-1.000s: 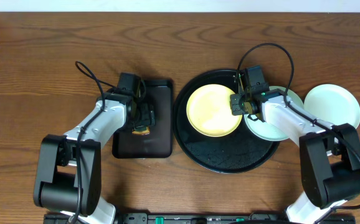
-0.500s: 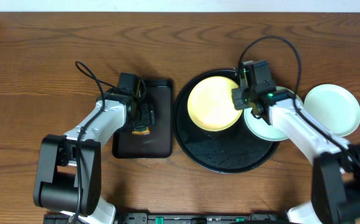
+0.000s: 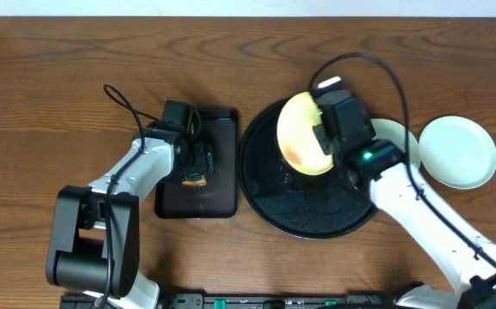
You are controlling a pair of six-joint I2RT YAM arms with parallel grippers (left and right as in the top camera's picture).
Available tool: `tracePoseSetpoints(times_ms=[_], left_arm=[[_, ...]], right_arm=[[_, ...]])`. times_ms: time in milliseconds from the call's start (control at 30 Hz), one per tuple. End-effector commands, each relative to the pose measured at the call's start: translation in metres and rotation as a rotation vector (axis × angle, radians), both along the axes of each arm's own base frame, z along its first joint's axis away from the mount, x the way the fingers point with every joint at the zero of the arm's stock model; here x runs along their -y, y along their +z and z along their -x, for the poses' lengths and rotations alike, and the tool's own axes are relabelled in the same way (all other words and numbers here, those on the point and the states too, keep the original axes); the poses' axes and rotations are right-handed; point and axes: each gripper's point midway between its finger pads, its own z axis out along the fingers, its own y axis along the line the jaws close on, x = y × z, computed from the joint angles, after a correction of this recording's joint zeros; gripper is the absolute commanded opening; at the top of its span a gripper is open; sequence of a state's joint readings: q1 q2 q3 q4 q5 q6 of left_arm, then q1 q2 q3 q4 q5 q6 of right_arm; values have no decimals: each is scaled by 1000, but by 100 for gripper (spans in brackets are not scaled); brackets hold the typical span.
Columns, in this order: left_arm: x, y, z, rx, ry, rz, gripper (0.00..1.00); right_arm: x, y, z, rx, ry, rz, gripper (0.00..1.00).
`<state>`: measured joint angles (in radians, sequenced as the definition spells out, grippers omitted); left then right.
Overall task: Clean dirty plates on tray and stack at the side
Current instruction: 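Lift the yellow plate off the round tray with the right gripper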
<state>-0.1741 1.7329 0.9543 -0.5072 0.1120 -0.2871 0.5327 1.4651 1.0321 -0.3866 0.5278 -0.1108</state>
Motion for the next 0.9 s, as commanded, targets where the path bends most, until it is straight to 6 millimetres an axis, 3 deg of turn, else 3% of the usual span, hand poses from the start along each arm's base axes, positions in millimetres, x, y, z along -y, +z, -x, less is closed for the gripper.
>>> tracePoseSetpoints(times_ms=[0,200,333,500,867], left_arm=[[-3,-7,4,-18,-5,-20,83],[-3,-7,4,-18,-5,-20,83],[-3,-7,4,-18,-5,-20,83],[-3,-7,4,-18,-5,-20,83],[-3,-7,4,-18,-5,-20,83]], right_arm=[[15,43,6,161,-111,221,1],[-3,94,29,363,-198,428,1],[-16,117,42,439,-227,486,1],[-29,121,46,459,-199,473,1],[-30,122,46,464,-200,467,1]])
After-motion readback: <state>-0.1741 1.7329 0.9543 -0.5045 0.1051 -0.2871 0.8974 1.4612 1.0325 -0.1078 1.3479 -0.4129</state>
